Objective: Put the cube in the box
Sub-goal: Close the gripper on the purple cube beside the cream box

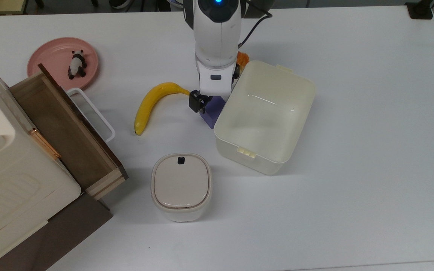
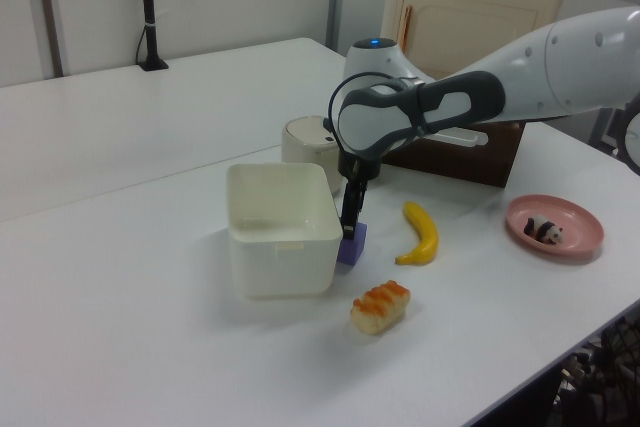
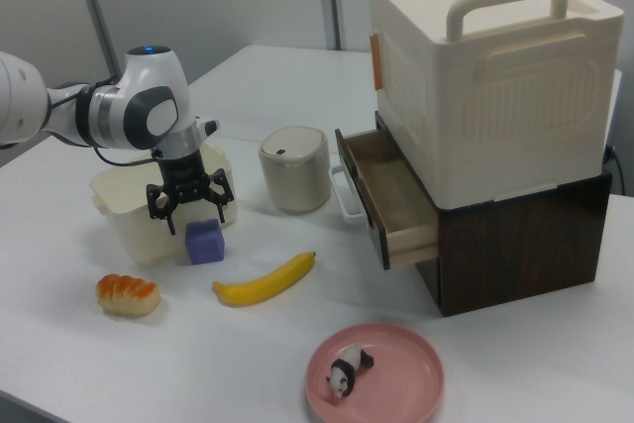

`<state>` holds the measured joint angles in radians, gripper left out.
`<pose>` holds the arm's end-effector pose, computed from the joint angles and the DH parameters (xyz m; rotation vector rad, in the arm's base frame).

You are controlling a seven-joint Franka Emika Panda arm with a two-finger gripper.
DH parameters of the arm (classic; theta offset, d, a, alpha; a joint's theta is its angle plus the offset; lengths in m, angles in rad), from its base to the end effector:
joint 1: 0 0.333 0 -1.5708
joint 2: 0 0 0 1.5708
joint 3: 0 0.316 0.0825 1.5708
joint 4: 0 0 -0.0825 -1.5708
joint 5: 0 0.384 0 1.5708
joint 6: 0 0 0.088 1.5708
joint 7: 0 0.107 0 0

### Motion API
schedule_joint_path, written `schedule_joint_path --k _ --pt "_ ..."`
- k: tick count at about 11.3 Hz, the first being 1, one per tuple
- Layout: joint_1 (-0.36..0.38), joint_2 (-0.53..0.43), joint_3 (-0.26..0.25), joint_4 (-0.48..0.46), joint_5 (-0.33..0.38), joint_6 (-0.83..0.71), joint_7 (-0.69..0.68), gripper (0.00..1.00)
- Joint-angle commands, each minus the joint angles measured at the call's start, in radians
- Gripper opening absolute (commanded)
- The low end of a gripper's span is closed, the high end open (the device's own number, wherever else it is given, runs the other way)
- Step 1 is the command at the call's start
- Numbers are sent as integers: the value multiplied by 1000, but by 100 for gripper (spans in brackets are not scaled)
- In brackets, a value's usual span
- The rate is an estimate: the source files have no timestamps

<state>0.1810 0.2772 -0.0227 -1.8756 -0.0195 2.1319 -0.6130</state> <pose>0.6100 0.0972 0.3634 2.8878 1.1915 -0.0397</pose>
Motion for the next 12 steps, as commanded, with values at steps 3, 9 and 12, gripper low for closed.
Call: schedule_joint_path --k 3,9,12 --pt "14 39 -5 33 -56 20 33 100" --pt "14 68 -5 36 -71 20 33 100" --pt "14 82 -3 35 -120 46 32 54"
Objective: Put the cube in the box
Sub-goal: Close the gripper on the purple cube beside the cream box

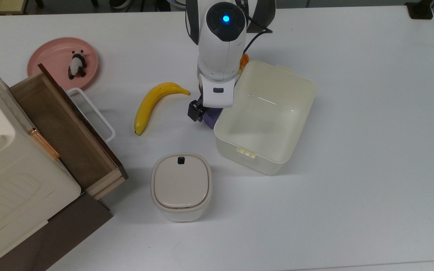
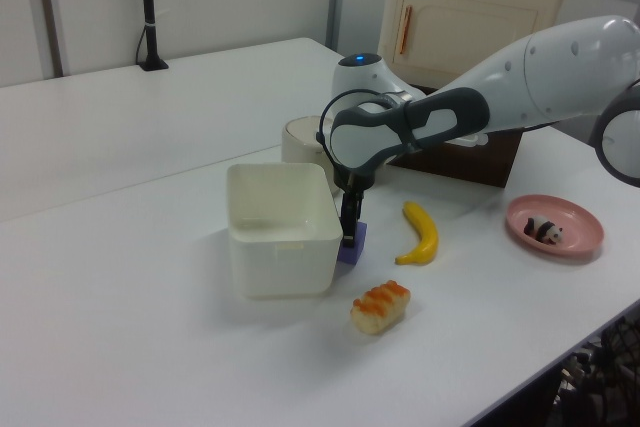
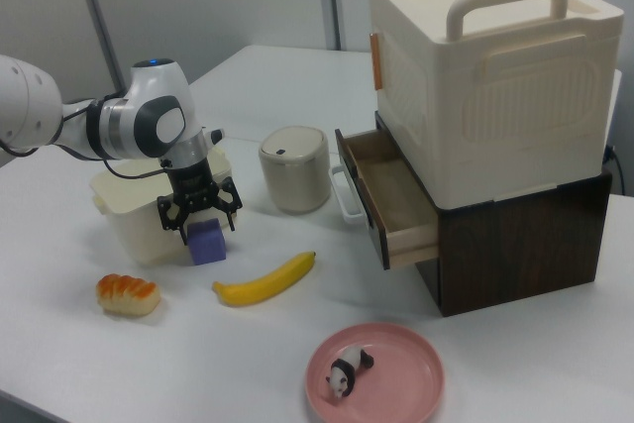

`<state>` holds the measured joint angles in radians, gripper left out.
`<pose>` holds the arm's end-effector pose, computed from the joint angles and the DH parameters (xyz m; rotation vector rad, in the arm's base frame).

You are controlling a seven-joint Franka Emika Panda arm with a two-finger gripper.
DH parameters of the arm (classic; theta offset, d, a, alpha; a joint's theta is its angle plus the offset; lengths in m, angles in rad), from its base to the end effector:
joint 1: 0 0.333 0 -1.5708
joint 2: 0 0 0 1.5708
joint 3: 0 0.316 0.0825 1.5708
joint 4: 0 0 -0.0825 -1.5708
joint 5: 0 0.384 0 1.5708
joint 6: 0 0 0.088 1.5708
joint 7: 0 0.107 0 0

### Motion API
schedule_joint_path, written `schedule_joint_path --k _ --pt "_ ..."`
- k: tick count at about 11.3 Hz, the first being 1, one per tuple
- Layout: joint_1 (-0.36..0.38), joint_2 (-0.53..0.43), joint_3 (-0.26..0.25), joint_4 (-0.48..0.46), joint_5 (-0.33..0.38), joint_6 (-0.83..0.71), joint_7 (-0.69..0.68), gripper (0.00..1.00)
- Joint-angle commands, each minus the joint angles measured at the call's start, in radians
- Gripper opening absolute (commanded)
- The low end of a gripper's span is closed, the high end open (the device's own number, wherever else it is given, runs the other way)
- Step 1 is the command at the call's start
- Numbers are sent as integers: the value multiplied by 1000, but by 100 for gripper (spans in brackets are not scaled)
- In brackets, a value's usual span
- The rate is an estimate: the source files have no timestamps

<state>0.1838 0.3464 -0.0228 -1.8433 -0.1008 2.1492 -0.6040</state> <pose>0.6216 0.0976 0.3364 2.8048 1.2242 -0.0912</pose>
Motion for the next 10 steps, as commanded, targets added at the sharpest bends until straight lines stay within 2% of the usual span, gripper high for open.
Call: schedule_joint_path --k 1,3,4,6,8,10 --pt "11 13 -3 2 -40 29 23 39" --pt "11 13 0 2 -63 29 16 15" --pt "11 10 3 4 -69 28 16 12" --pt "-1 -35 3 6 -68 26 16 12" --pt "-26 -117 3 4 -59 17 26 12" --pt "-43 -208 3 6 -53 -69 27 12"
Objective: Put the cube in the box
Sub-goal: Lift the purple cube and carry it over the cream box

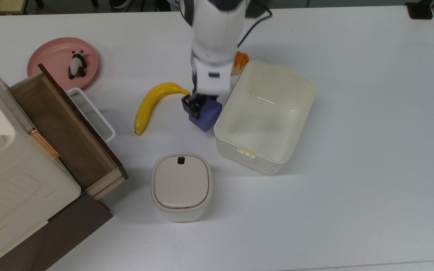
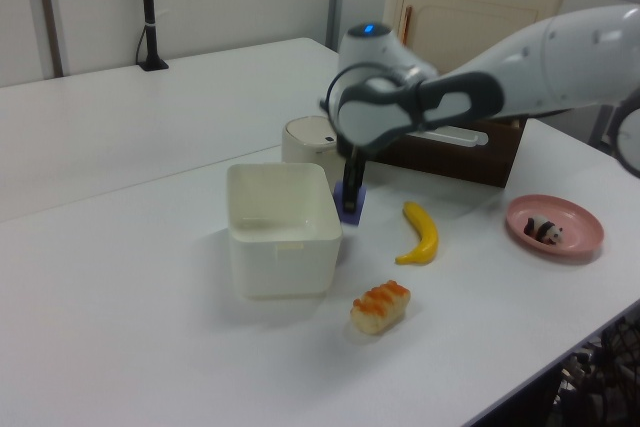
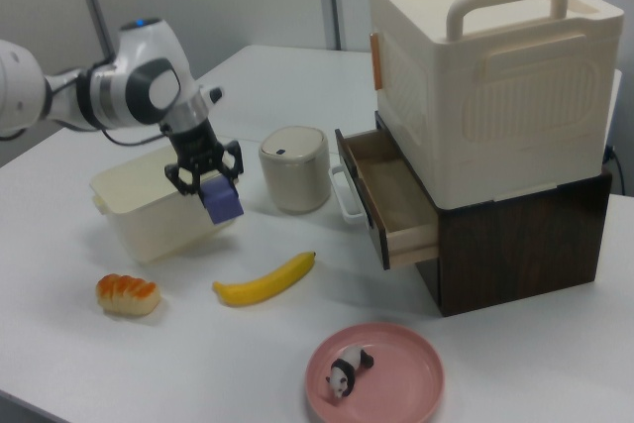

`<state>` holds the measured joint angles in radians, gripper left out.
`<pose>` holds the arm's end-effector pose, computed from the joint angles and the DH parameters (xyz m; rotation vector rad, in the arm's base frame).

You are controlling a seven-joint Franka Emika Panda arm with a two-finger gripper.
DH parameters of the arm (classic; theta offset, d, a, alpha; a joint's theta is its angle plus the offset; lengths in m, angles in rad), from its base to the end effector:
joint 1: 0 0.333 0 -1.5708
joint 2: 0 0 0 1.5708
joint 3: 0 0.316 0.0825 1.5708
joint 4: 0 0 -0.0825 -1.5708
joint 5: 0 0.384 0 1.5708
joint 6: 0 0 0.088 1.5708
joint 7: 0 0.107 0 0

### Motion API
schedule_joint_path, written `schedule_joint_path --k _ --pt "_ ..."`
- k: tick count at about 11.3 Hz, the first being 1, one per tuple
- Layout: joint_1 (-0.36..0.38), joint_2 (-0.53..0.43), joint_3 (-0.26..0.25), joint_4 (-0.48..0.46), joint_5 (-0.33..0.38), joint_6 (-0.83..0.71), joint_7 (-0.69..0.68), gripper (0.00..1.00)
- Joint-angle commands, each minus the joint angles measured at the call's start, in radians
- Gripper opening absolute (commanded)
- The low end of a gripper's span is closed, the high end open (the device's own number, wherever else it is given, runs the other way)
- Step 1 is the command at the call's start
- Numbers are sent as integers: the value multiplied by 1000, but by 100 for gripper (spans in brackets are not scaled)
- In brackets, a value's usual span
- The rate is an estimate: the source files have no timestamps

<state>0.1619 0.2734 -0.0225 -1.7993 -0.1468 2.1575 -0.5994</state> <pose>0.6325 0.0838 0.4039 2.7474 1.1877 0.0784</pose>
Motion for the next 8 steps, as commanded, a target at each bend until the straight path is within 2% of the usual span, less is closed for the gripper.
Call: schedule_joint_path --k 1,3,8 --pt "-24 -181 0 -40 -7 -115 24 12" --pt "-21 -239 -8 -38 -5 -183 23 12" --pt "21 -223 12 5 35 -173 18 13"
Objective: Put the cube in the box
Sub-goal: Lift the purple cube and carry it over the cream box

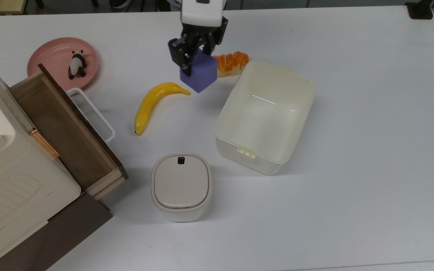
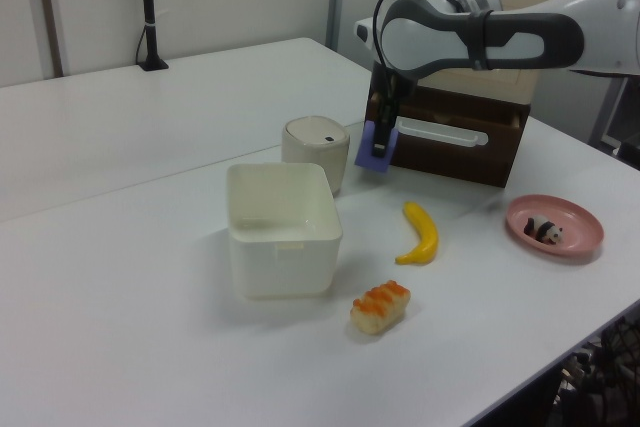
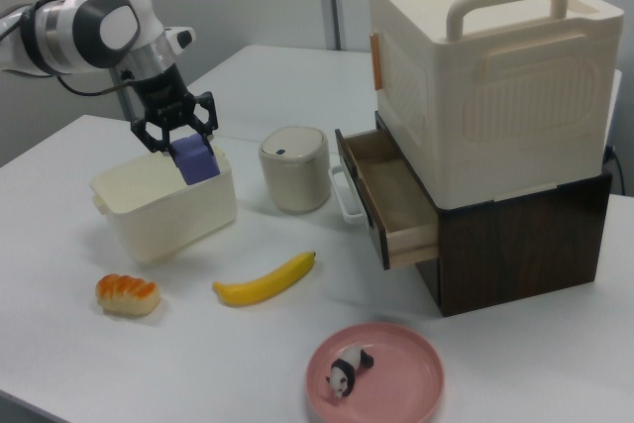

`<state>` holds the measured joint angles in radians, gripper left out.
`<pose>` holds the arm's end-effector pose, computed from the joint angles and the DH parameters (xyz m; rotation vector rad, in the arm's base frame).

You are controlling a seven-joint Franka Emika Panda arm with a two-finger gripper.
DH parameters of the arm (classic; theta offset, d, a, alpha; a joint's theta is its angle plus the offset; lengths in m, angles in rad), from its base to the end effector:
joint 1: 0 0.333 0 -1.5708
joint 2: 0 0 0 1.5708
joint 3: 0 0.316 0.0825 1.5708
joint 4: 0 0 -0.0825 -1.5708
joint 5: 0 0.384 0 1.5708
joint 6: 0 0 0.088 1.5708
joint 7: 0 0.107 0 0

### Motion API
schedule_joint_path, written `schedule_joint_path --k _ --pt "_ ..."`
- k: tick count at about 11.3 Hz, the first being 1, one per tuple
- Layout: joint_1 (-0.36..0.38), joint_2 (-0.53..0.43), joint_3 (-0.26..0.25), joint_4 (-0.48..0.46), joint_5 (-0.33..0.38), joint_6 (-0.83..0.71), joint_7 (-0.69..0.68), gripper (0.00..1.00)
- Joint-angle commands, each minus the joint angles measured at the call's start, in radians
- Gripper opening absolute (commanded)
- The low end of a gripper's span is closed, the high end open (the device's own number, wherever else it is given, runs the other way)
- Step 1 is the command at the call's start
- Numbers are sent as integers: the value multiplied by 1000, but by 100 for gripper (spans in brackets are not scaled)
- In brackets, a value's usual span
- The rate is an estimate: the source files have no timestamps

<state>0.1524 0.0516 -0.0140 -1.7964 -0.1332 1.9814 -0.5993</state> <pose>0.5877 0.0736 0.5248 2.7588 1.1386 0.1509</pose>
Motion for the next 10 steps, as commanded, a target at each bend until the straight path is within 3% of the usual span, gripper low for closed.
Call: schedule_joint_path --k 1,6,10 --pt "44 16 3 9 32 10 18 13" --pt "62 71 26 78 90 14 23 15" --pt "61 80 107 111 109 14 23 15"
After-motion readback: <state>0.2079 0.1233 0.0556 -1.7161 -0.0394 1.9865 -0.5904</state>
